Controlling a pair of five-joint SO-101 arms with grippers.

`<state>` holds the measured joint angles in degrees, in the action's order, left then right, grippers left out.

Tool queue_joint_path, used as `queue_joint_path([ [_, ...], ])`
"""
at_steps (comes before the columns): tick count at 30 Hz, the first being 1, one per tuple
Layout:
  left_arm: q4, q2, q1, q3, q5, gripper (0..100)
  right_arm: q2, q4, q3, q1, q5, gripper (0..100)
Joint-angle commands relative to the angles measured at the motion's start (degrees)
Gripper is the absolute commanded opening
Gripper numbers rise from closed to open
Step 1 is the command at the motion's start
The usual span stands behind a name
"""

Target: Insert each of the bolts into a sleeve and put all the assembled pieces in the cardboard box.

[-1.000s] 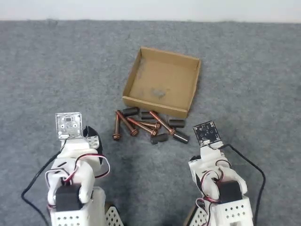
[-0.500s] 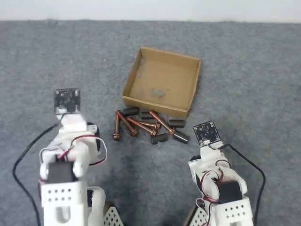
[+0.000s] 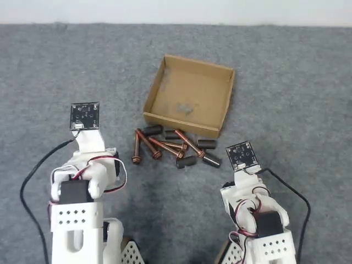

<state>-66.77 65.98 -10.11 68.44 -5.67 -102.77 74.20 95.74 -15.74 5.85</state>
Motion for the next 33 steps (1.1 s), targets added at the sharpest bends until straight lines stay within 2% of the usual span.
queue_joint_path([
  [1, 3.43, -0.62, 0.26, 0.22, 0.09, 1, -0.84, 0.22, 0.7, -0.31, -0.53, 0.6],
  [12, 3.34, -0.79, 0.26, -4.62, 0.09, 1, -1.1, 0.92, 0.7, -0.22, -0.53, 0.6],
  [20, 2.29, -0.79, 9.14, -5.58, 0.09, 1, -1.1, 0.92, 0.7, -0.22, -0.53, 0.6],
  [26, 2.46, -1.41, 9.49, -6.81, 0.09, 1, -1.1, 0.92, 0.7, -0.22, -0.53, 0.6],
  [33, 2.37, -18.11, 9.49, -15.34, -2.2, 1, -1.1, 0.92, 0.7, -0.22, -0.53, 0.6],
])
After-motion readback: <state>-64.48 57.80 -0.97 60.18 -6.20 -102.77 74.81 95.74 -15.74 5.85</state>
